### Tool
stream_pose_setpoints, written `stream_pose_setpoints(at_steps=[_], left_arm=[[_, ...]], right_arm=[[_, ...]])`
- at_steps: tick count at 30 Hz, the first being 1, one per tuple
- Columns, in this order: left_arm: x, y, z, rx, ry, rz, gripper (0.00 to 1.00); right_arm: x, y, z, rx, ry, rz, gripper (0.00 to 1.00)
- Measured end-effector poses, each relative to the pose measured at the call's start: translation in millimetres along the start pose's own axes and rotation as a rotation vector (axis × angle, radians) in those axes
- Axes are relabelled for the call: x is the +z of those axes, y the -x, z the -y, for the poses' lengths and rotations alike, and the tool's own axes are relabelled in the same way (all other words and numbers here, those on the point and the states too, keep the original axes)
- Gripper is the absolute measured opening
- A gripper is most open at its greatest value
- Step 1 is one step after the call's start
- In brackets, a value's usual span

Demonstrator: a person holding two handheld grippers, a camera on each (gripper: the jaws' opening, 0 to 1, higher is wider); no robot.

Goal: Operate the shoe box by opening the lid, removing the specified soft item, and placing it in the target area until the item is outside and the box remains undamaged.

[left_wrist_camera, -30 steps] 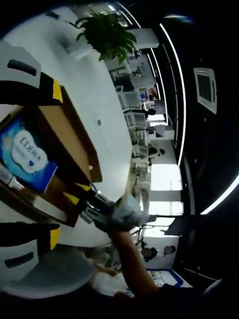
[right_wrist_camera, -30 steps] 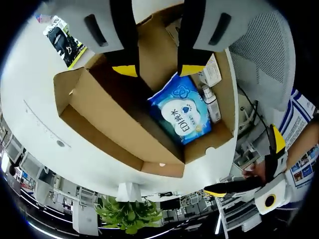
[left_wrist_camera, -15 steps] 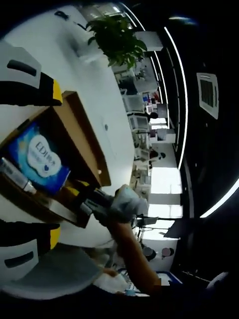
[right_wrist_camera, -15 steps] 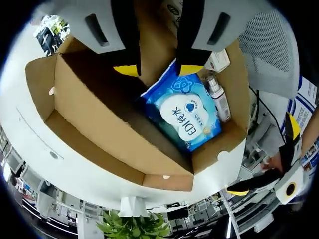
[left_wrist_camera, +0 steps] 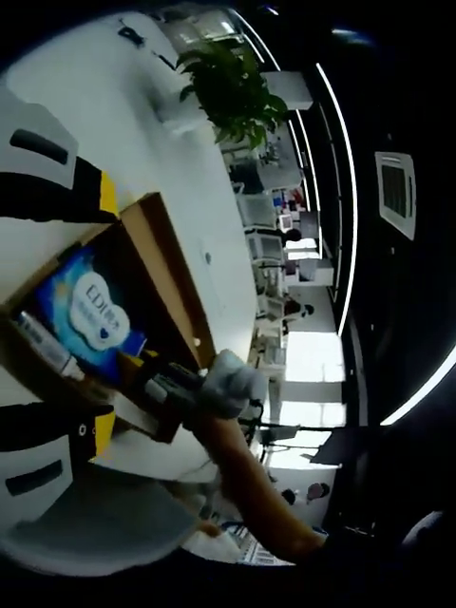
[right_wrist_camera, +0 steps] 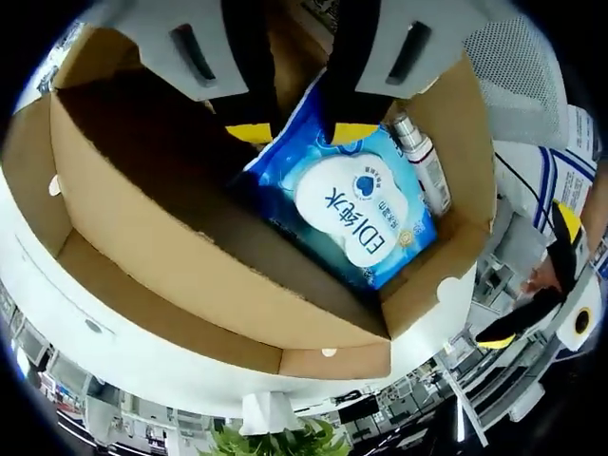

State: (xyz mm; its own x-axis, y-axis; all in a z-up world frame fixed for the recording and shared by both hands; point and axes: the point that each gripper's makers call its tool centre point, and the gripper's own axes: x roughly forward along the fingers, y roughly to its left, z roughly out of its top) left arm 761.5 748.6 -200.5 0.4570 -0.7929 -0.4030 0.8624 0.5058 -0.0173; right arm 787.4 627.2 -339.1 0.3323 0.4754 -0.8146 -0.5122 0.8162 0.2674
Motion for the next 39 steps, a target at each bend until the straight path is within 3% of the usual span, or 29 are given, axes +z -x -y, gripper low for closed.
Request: stream_pose_setpoints(at_steps=[2,7,22,29,35,39], left_arm=[[-1.7,1,-1.4,0.012,0.007,-0.005,0.76],[-8.2,2,-6.5,0.047,0.019,-0.030,0.67],[-12.3,-13,-4.6,0.069,0.006,-0.117,0.55],[-16.4,-26,-3.8,0.084,0.017,-0.190,0.46],[-23.2,-41,0.0,0.057,0.054,-0.238,0.41],[-30.0,-53,4.4,0.041,-0.004,-0.307,0.40]], right_arm=[[2.1,0,0,-0.002,0.003,0.007,0.05],[5.3,8,-6,0.003,-0.029,0.024,0.00],[-0.5,38,3,-0.051,-0.046,0.089,0.00],[-6.9,53,12,-0.081,-0.072,0.119,0.00],[-9.7,60,21,-0.098,-0.092,0.138,0.00],[-11.1,65,22,-0.110,-0.091,0.149,0.00]])
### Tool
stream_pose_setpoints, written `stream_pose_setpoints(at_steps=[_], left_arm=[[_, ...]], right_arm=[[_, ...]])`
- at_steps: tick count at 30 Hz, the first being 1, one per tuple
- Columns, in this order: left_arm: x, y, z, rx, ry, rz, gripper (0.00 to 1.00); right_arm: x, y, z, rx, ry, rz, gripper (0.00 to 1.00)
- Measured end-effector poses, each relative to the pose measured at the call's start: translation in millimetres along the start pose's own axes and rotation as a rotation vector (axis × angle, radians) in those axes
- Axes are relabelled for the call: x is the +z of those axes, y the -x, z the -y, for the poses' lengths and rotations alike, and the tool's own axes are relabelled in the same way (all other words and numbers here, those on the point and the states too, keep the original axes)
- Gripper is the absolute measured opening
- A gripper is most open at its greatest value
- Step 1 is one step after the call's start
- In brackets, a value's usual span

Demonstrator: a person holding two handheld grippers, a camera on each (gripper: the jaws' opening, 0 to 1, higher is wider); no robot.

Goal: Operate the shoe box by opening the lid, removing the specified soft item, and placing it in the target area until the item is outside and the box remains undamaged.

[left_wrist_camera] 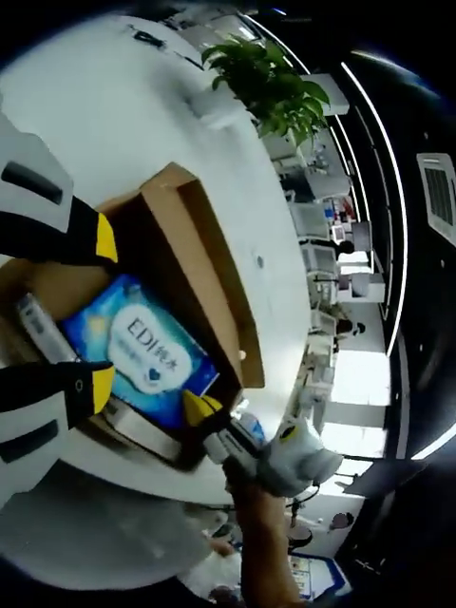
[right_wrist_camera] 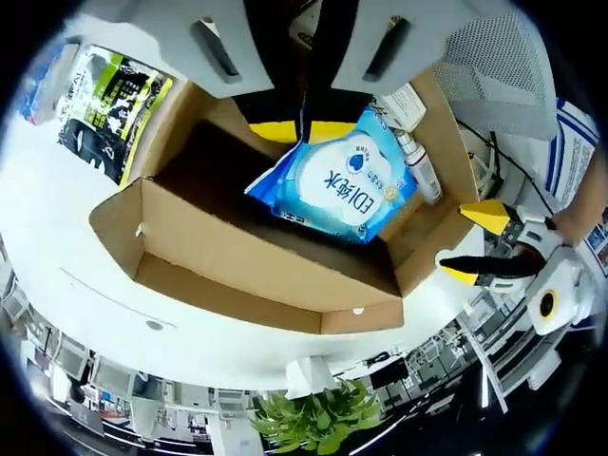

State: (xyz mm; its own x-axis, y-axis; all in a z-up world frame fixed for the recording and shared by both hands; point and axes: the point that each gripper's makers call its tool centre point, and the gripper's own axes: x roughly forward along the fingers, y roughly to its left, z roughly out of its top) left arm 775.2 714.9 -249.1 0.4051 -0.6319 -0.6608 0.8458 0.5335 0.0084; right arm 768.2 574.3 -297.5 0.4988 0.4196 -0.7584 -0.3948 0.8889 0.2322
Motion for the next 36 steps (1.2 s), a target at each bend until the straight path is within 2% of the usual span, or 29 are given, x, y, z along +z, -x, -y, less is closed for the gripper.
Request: stream_pose_setpoints(at_steps=[3,7,10,16,25,27,32,36], left_arm=[[-4.5,-12,5.2,-0.024,-0.013,-0.039,0.41],[-7.7,-25,6.6,-0.043,0.004,-0.060,0.41],[-9.3,-32,8.2,-0.050,0.046,-0.079,0.39],[-5.1,-43,12.7,-0.059,0.123,-0.071,0.35],[-23.5,-60,18.2,-0.054,0.215,-0.162,0.31],[-24.9,-63,18.9,-0.055,0.223,-0.167,0.29],[-33.5,-73,15.6,-0.057,0.340,-0.188,0.26],[-33.0,-78,14.6,-0.063,0.385,-0.182,0.23]], right_arm=[[0.7,4,2,-0.009,0.005,0.007,0.00],[5.6,9,5,-0.015,0.002,0.024,0.00],[7.1,12,9,-0.021,0.006,0.035,0.00],[6.4,17,14,-0.036,0.008,0.042,0.00],[6.0,25,17,-0.048,0.012,0.051,0.00],[6.4,28,16,-0.047,0.012,0.054,0.00],[6.8,28,17,-0.046,0.008,0.058,0.00],[3.8,30,14,-0.049,0.011,0.058,0.00]])
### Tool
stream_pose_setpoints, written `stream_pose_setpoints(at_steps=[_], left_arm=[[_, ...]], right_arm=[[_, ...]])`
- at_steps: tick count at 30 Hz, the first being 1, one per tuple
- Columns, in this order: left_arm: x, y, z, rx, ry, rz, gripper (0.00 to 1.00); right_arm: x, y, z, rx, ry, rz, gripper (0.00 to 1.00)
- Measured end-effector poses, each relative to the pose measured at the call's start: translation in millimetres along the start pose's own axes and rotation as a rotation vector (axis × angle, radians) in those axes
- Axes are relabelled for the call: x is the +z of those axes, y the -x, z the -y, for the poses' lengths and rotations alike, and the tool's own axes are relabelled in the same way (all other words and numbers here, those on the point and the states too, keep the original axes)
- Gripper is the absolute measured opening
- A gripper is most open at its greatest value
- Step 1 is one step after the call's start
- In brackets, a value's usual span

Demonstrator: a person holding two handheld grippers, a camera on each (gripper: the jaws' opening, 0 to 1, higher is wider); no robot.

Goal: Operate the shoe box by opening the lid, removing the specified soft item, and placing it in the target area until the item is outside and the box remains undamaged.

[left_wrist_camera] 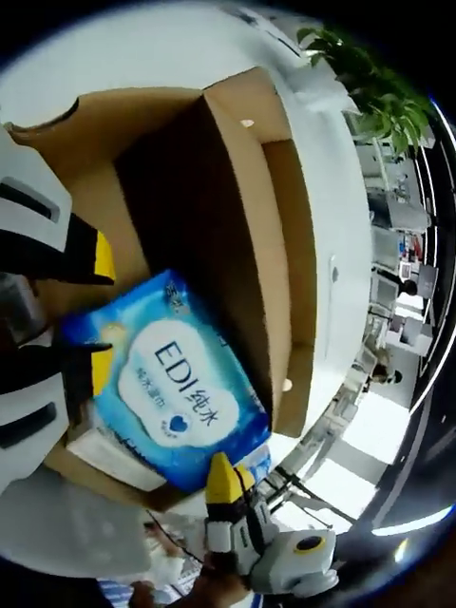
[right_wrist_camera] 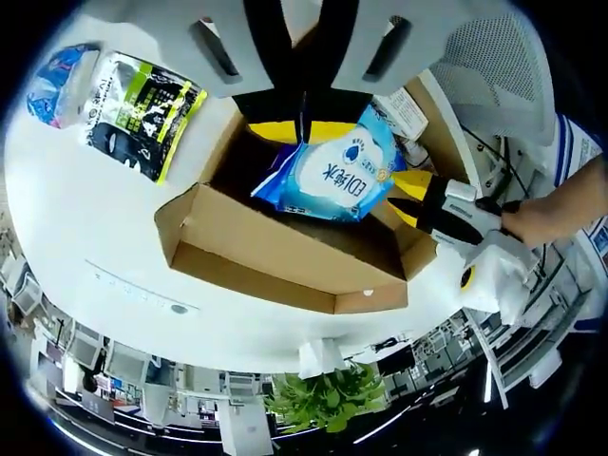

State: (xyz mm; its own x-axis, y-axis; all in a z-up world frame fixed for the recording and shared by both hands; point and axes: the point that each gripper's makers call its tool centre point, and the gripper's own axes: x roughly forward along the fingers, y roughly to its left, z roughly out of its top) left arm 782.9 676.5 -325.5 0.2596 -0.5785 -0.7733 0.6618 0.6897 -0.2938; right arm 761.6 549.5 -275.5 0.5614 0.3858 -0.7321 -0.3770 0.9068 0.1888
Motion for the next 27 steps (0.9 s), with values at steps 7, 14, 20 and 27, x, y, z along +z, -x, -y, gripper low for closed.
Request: stream_pose_setpoints(at_steps=[7,14,20,27], left_arm=[[-6.1,-12,1.4,-0.024,0.074,-0.018,0.18],[-6.1,-14,2.9,-0.041,0.162,0.009,0.13],[-1.4,-14,5.4,-0.021,0.114,0.011,0.02],[8.1,-3,8.4,-0.031,0.110,0.018,0.01]], right_arm=[[0.4,0,1,0.000,-0.004,0.001,0.00],[-2.7,1,0,-0.002,-0.023,0.005,0.00],[-4.2,2,0,0.000,-0.032,0.018,0.00],[1.4,11,4,0.006,-0.057,0.051,0.00]])
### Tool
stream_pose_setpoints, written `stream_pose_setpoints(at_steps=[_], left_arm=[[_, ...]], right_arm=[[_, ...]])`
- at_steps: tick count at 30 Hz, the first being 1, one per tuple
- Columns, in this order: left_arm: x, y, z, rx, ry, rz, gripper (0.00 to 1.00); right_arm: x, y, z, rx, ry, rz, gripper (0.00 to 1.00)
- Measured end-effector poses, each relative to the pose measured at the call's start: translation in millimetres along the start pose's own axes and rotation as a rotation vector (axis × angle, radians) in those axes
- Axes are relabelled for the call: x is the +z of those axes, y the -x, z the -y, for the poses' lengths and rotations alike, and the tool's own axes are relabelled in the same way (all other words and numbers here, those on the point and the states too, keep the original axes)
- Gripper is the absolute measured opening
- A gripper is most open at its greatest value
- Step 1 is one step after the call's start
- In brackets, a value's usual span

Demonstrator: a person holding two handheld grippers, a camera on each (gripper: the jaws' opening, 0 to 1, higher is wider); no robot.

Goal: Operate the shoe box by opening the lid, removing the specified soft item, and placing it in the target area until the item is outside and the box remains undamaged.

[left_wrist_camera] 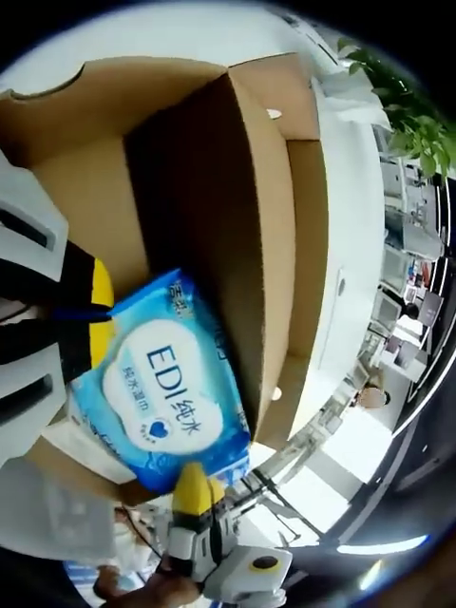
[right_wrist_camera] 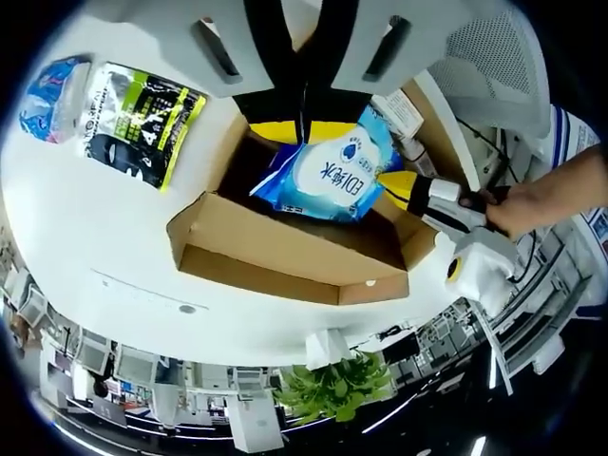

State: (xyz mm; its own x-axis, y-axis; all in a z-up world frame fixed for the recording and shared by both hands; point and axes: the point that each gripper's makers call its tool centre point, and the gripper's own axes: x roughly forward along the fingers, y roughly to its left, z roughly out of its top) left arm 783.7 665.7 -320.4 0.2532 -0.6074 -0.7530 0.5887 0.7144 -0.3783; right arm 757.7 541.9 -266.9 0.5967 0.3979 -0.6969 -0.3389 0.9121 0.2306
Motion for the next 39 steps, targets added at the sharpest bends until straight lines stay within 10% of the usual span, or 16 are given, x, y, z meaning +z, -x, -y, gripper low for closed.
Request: stream_pose_setpoints(at_steps=[39], left_arm=[[49.1,51,79.5,-0.072,-0.058,0.160,0.00]], right_arm=[[16.3,66,30,-0.017,-0.117,0.118,0.00]])
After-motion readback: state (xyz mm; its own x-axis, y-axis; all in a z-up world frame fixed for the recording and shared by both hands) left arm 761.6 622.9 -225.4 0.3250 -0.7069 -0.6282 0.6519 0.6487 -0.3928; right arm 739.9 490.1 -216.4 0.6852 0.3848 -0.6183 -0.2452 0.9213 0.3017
